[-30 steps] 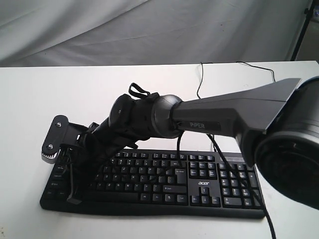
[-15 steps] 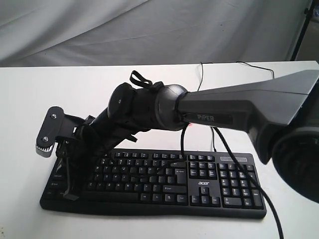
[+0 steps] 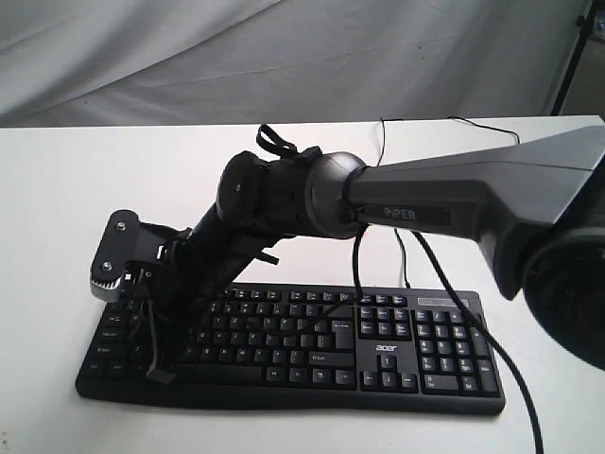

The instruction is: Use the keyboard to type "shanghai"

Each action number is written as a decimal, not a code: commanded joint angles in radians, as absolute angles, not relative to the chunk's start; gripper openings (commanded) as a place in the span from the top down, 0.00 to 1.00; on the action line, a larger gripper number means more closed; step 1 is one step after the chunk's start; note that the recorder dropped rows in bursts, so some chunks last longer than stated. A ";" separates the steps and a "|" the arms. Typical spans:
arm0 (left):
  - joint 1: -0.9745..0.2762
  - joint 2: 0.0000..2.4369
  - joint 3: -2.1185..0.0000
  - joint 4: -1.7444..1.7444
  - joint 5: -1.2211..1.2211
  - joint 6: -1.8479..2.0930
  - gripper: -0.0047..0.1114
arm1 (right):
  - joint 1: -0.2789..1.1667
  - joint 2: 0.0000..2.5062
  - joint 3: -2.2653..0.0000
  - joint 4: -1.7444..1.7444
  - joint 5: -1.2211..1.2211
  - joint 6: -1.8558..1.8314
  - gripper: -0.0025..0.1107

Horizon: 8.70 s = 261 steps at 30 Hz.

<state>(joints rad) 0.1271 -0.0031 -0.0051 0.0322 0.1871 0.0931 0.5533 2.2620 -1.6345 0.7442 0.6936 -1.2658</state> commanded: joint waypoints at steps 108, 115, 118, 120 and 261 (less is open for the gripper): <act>0.123 0.000 0.000 0.032 0.183 0.090 0.95 | 0.328 1.925 -1.277 0.979 0.593 -1.535 0.98; 0.123 0.000 0.000 0.032 0.183 0.090 0.95 | 0.328 1.758 -1.277 0.970 0.589 -1.461 0.98; 0.123 0.000 0.000 0.032 0.183 0.090 0.95 | 0.328 1.670 -1.277 0.970 0.589 -1.388 0.98; 0.123 0.000 0.000 0.032 0.183 0.090 0.95 | 0.328 1.618 -1.277 0.970 0.597 -1.317 0.98; 0.123 0.000 0.000 0.032 0.183 0.090 0.95 | -0.049 0.000 0.000 -0.077 0.349 -0.010 0.98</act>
